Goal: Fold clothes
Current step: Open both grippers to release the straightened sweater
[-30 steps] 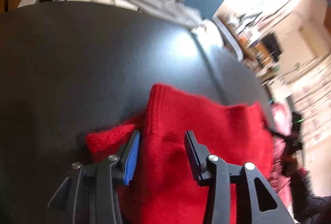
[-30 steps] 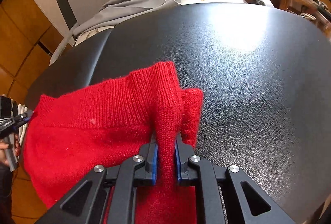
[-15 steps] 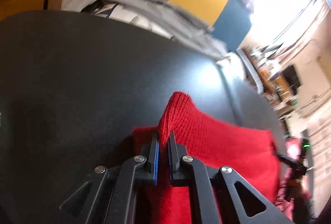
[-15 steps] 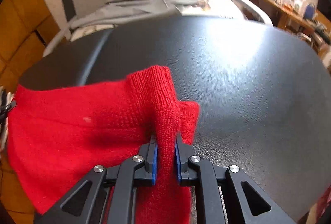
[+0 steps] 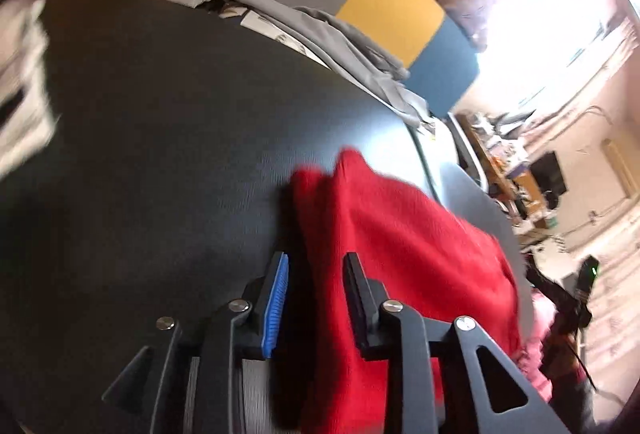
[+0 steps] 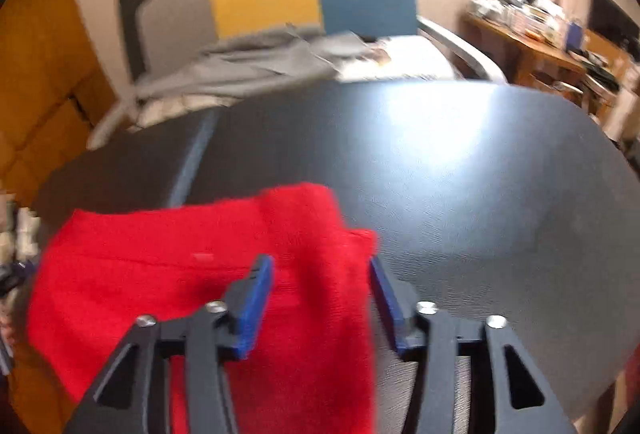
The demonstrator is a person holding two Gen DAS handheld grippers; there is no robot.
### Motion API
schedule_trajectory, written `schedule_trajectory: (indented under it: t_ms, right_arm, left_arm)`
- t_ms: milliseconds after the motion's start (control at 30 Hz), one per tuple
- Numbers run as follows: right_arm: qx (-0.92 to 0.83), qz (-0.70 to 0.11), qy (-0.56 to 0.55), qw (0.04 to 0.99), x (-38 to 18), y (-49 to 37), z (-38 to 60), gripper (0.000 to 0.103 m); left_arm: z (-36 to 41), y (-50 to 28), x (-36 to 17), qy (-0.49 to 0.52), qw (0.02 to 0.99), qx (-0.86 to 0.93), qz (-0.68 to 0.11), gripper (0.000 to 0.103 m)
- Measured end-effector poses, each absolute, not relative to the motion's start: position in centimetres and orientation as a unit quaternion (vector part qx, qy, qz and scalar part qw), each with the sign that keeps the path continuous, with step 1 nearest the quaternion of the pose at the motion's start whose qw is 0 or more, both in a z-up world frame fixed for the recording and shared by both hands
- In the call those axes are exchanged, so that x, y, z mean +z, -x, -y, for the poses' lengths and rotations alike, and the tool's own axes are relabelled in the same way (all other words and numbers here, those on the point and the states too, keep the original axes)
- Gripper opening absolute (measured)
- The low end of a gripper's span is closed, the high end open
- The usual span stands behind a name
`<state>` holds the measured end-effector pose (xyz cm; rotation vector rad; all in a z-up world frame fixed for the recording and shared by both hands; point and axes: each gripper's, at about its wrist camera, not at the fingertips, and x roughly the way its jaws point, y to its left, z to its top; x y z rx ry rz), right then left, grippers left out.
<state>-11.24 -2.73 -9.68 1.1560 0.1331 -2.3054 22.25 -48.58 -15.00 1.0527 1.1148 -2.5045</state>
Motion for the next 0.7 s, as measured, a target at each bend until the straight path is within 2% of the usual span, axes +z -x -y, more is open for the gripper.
schedule_trajectory:
  t_ms: [33,133,200,333,533,600,633,700]
  right_arm:
    - [-0.851,-0.041,-0.429,0.299,-9.2,10.5,2.9,0.063]
    - [-0.808,-0.021,-0.446,0.384,-9.3,7.7,4.7,0.064]
    - [-0.794,-0.035,-0.452,0.405,-9.9,5.7,6.2,0.064]
    - [-0.777,-0.038,-0.465,0.422,-11.2,3.3,7.2,0.064]
    - [-0.77,-0.044,-0.48,0.418,-13.0,1.8,7.2,0.064]
    - [-0.771,-0.049,-0.485,0.41,-13.5,1.5,6.9,0.065]
    - [-0.773,-0.053,-0.487,0.403,-13.7,1.4,6.5,0.066]
    - [-0.782,-0.078,-0.491,0.376,-14.5,1.5,6.2,0.066]
  left_arm:
    - [47.9,-23.2,-15.4,-0.359,0.092,-0.845,-0.385,0.033]
    - [45.6,-25.6,-16.3,-0.357,0.06,-0.84,-0.405,0.041]
    - [44.2,-26.8,-16.6,-0.35,0.044,-0.839,-0.414,0.043]
    - [42.6,-27.3,-17.0,-0.346,0.051,-0.846,-0.403,0.05]
    - [42.7,-24.5,-17.8,-0.347,0.066,-0.846,-0.399,0.05]
    - [42.6,-24.5,-17.7,-0.341,0.073,-0.851,-0.393,0.037]
    - [42.6,-24.1,-17.7,-0.34,0.073,-0.852,-0.391,0.008]
    - [42.8,-24.2,-17.2,-0.347,0.062,-0.855,-0.38,0.005]
